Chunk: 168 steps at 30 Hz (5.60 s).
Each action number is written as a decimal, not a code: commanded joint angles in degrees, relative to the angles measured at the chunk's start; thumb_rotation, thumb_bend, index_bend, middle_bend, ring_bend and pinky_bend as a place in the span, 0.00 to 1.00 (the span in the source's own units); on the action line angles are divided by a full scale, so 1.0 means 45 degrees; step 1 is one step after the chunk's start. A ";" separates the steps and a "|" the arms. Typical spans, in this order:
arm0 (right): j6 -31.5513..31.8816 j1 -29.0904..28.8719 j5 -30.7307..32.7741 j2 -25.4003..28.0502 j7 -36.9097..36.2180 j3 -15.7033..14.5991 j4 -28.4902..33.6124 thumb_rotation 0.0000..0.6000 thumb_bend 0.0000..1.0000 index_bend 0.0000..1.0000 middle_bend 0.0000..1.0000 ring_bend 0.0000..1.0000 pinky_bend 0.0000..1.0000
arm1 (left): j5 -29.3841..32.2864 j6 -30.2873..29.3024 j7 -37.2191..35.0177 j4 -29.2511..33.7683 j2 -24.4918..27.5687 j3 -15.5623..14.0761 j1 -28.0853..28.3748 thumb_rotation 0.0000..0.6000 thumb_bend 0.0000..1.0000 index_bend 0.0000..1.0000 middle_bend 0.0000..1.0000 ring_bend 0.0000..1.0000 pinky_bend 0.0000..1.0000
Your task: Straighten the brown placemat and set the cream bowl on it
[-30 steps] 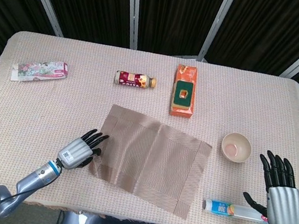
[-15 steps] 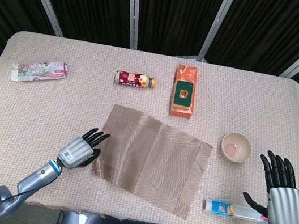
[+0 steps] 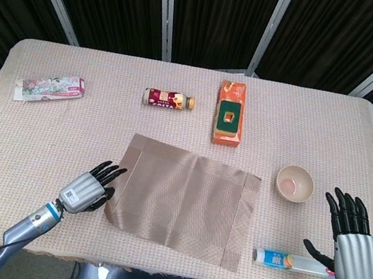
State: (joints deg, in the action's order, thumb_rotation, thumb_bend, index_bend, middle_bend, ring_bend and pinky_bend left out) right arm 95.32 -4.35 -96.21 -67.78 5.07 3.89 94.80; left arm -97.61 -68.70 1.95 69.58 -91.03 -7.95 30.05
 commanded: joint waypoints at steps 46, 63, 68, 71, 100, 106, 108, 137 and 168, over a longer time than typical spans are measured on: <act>-0.0351 0.0016 0.0177 0.0047 0.0182 0.0098 -0.0018 1.00 0.00 0.05 0.00 0.00 0.00 | -0.0125 -0.1547 0.2301 0.5386 0.4681 -0.1145 -0.2150 1.00 0.01 0.00 0.00 0.00 0.00; -0.5682 -0.2396 0.3450 -0.0153 0.1368 0.0870 -0.0873 1.00 0.00 0.06 0.00 0.00 0.00 | 0.3459 -0.4274 0.2345 0.6089 0.5533 0.2009 -0.3311 1.00 0.01 0.00 0.00 0.00 0.00; -0.7397 -0.3291 0.4939 -0.0767 0.2031 0.1179 -0.1844 1.00 0.00 0.08 0.00 0.00 0.00 | 0.3850 -0.3990 0.2308 0.5667 0.5471 0.2318 -0.3285 1.00 0.01 0.00 0.00 0.00 0.00; -0.8019 -0.3582 0.5547 -0.1074 0.2329 0.1203 -0.2313 1.00 0.00 0.11 0.00 0.00 0.00 | 0.3991 -0.3863 0.2224 0.5488 0.5468 0.2399 -0.3306 1.00 0.01 0.00 0.00 0.00 0.00; -0.8154 -0.4895 0.5752 -0.4537 0.2475 0.1009 -0.7572 1.00 0.26 0.61 0.00 0.00 0.00 | 0.4161 -0.3537 0.1363 0.5501 0.5865 0.3027 -0.3583 1.00 0.01 0.00 0.00 0.00 0.00; -0.7304 -0.4816 0.4848 -0.4740 0.1680 0.0808 -0.7897 1.00 0.27 0.66 0.00 0.00 0.00 | 0.4077 -0.3539 0.1382 0.5542 0.5866 0.3057 -0.3632 1.00 0.01 0.00 0.00 0.00 0.00; -0.6947 -0.4760 0.4519 -0.4665 0.1359 0.0749 -0.7762 1.00 0.27 0.66 0.00 0.00 0.00 | 0.4056 -0.3518 0.1385 0.5548 0.5860 0.3058 -0.3638 1.00 0.01 0.00 0.00 0.00 0.00; -1.0434 -0.8985 0.0713 -0.3698 0.3723 0.0440 -0.1001 1.00 0.27 0.66 0.03 0.00 0.00 | 0.4425 -0.2854 0.1077 0.5184 0.5796 0.3358 -0.3578 1.00 0.01 0.00 0.00 0.00 0.00; -1.0360 -1.0268 0.0609 -0.6287 0.4529 0.0186 -0.3263 1.00 0.00 0.01 0.02 0.00 0.00 | 0.4550 -0.2546 0.1026 0.5071 0.5793 0.3441 -0.3601 1.00 0.01 0.00 0.00 0.00 0.00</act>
State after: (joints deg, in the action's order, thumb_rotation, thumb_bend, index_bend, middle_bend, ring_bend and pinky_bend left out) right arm 48.34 -50.71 -93.47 -96.37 25.52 4.87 79.57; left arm -77.13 -80.17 6.57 92.39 -64.96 7.54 13.85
